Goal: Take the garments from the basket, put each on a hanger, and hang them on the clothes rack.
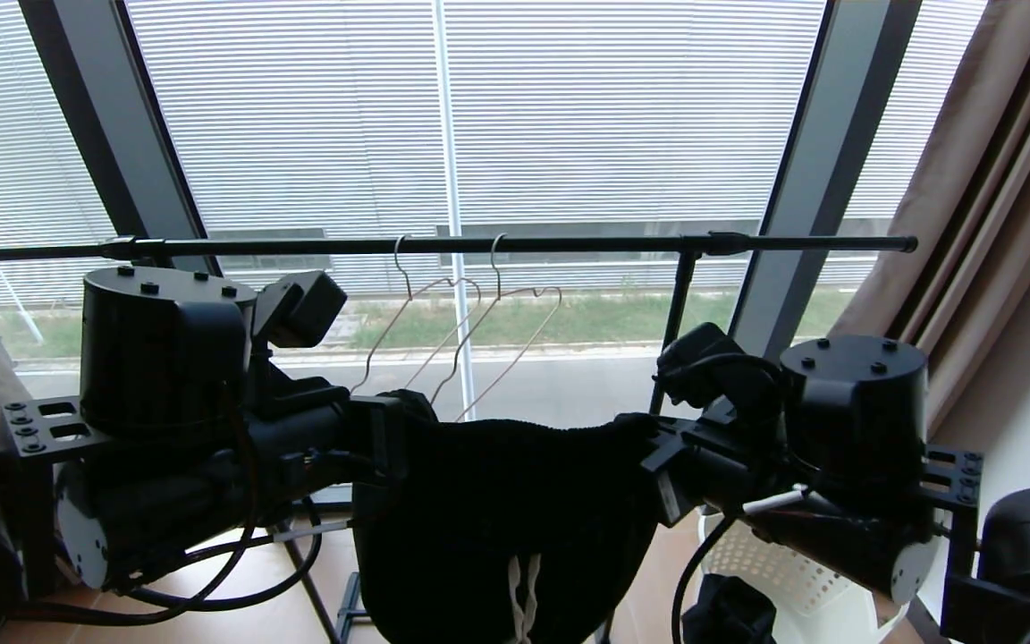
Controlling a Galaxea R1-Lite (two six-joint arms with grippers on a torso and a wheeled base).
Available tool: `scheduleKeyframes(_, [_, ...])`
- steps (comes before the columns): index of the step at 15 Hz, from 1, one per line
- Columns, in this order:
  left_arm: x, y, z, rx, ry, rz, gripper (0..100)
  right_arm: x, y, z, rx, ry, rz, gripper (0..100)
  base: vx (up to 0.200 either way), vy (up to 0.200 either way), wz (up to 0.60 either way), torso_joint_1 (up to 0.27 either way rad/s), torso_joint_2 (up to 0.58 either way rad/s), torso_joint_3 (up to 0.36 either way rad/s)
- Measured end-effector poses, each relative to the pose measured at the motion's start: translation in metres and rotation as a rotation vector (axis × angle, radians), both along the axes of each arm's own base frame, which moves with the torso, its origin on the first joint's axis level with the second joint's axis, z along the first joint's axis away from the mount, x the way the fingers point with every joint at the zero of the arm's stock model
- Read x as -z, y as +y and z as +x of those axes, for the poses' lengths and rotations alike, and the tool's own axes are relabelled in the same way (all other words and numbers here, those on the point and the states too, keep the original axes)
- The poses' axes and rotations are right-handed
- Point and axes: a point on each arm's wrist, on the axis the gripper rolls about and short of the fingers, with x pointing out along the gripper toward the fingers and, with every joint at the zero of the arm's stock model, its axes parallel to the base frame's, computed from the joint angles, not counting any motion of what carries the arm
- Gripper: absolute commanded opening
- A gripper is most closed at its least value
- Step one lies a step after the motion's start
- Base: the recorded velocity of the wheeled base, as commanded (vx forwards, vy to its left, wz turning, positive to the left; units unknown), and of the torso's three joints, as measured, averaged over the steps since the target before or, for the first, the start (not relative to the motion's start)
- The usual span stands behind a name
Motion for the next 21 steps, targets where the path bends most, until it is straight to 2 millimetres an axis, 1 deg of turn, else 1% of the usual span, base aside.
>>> scheduleKeyframes(3, [-0.005, -0.001, 0.002, 0.000, -0.021, -0.002, 0, 0.006, -0.012, -0.014, -0.114, -0.044, -0.043, 0, 0.000, 0.000, 0.00, 0.000, 0.00, 0.000])
scheduleKeyframes(6, [-0.005, -0.002, 0.003, -0.001, -0.023, 0.001, 0, 0.004, -0.018, -0.019, -0.124, -0.051, -0.050, 0, 0.000, 0.000, 0.00, 0.000, 0.00, 0.000])
scheduleKeyframes(14, [-0.002, -0.001, 0.001, -0.001, -0.016, 0.014, 0, 0.001, -0.021, -0.019, -0.110, -0.063, -0.043, 0, 0.000, 0.000, 0.00, 0.000, 0.00, 0.000])
scheduleKeyframes(21, [0.003, 0.000, -0.001, 0.006, -0.007, 0.032, 0, 0.000, -0.026, -0.015, -0.080, -0.069, -0.040, 0, 0.000, 0.000, 0.00, 0.000, 0.00, 0.000])
